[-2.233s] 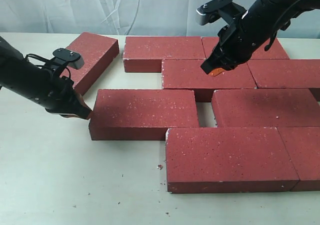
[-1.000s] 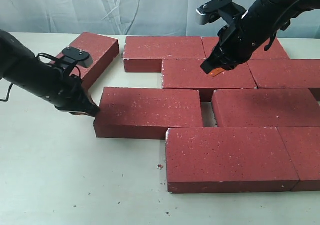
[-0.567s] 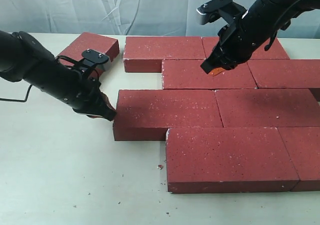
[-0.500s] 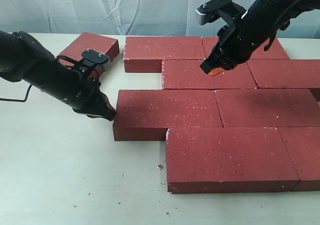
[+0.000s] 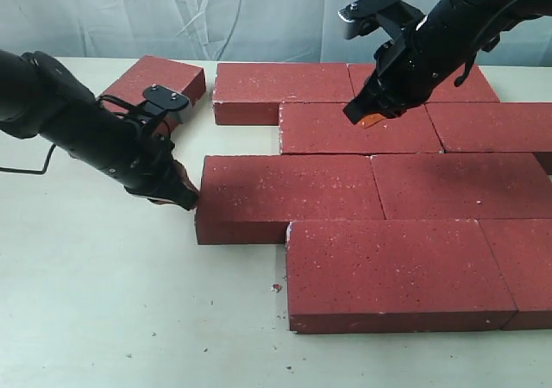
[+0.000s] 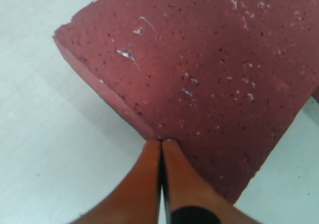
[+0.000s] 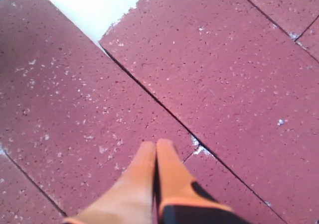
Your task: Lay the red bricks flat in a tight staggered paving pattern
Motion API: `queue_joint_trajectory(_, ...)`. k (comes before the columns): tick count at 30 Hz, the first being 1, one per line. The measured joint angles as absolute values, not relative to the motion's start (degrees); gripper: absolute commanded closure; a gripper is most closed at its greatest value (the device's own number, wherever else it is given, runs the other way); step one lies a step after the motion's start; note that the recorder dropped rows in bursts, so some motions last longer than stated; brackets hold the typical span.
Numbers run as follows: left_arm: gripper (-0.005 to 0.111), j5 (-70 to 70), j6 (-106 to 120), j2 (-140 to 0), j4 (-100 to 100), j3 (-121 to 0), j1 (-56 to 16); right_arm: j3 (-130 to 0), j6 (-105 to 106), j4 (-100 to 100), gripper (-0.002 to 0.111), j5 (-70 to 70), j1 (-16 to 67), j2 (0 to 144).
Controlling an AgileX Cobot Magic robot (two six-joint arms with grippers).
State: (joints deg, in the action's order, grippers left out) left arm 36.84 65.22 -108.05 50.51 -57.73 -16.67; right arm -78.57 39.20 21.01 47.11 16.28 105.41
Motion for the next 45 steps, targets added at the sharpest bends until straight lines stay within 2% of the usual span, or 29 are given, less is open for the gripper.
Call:
queue_joint_trajectory(10,0.107,38.2,52.6,-107.6,37.5,-58.0,-16.7,-78.3,39.2,22.4,0.109,46.5,16.3,105.4)
queue_joint_trajectory(17,0.107,33.3,51.4,-107.6,37.6,-58.0,-16.7,-78.3,39.2,24.1,0.109,45.1,16.3,106.8)
queue_joint_trajectory(45,0.107,34.2,56.4,-109.3,45.7,-58.1,-16.5,-78.1,39.9,23.8,0.109,43.3,16.3,108.6)
